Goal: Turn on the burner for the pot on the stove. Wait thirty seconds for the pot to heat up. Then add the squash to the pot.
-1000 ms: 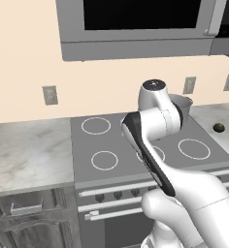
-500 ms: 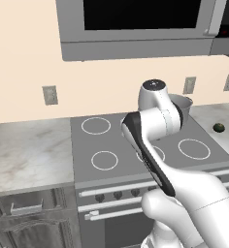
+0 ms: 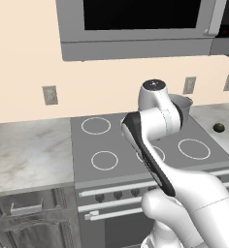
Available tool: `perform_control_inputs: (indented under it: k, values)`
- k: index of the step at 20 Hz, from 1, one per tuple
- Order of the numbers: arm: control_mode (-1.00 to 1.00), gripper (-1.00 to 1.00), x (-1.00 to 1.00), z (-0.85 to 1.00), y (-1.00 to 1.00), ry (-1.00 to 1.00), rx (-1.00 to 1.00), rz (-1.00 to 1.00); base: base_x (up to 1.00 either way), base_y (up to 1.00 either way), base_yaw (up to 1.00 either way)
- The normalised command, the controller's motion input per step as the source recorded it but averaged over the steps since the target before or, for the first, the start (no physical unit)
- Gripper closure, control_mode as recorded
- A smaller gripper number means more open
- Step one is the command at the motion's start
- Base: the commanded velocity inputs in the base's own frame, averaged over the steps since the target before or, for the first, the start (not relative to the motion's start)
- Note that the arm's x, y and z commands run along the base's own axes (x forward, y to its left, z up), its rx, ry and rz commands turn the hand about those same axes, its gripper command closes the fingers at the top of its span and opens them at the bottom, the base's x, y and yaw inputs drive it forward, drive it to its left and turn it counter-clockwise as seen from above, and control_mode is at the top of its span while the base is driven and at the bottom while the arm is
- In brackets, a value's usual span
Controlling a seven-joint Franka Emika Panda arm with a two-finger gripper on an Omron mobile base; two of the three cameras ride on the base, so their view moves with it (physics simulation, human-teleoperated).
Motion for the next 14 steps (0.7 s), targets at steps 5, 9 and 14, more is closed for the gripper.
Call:
perform_control_inputs:
  k: [5, 9, 14]
  values:
    - [-1.00, -1.00, 0.00, 0.00, 0.00, 0.00, 0.00, 0.00, 0.00, 0.00, 0.00]
    - [-1.00, -1.00, 0.00, 0.00, 0.00, 0.00, 0.00, 0.00, 0.00, 0.00, 0.00]
    - [-1.00, -1.00, 0.00, 0.00, 0.00, 0.00, 0.00, 0.00, 0.00, 0.00, 0.00]
